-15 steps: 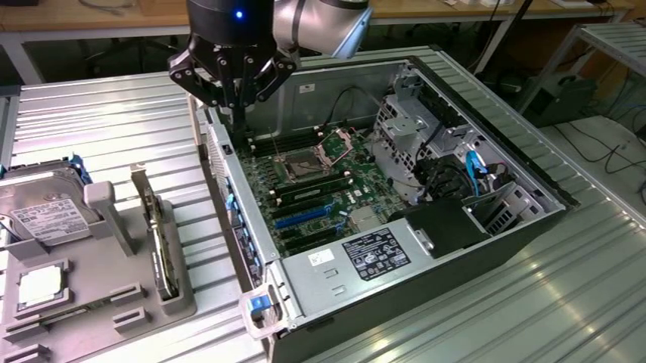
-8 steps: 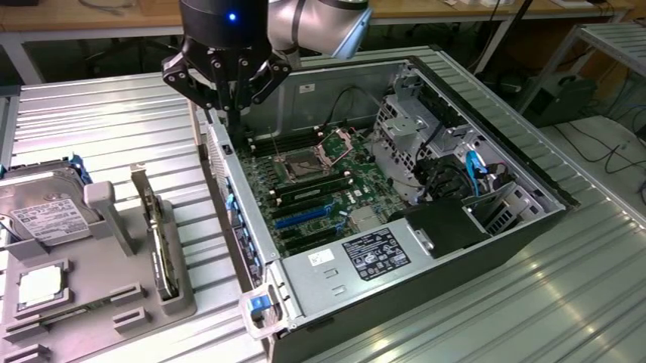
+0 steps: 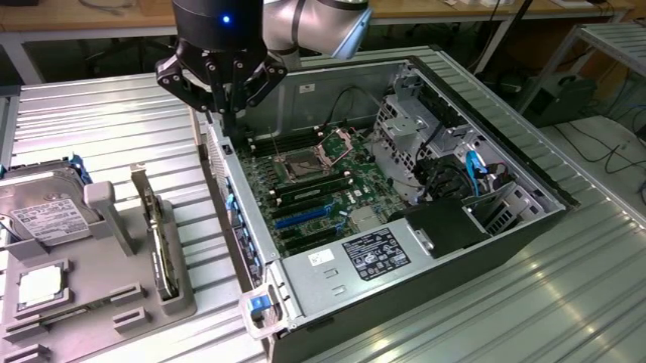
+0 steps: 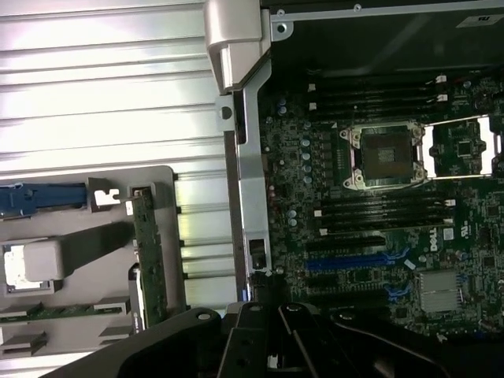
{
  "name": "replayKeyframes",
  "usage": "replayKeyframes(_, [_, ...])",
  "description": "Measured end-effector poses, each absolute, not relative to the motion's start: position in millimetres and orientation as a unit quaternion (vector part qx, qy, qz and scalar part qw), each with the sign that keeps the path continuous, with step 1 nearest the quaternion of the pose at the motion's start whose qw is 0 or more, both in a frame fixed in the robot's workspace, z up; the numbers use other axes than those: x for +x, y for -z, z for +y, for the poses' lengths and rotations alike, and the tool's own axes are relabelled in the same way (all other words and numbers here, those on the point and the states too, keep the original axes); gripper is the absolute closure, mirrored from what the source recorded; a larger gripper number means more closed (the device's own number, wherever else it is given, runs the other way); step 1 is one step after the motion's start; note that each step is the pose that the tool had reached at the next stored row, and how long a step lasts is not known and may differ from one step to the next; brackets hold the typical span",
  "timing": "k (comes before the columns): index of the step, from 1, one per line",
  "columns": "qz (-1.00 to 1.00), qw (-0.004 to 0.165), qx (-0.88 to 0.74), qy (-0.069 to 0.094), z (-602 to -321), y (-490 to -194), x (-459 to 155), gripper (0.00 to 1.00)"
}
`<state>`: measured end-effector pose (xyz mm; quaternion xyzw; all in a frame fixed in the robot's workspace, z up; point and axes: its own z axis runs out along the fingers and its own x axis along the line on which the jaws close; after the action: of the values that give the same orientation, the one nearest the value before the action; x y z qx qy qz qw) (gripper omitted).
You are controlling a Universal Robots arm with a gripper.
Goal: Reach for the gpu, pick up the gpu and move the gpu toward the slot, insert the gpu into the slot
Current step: 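Reach for the gpu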
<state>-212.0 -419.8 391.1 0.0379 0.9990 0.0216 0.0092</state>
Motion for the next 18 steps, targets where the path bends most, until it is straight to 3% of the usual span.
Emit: replayKeyframes(18, [0.999,0.008,0.038,-0.022,-426,-390,-225,0.89])
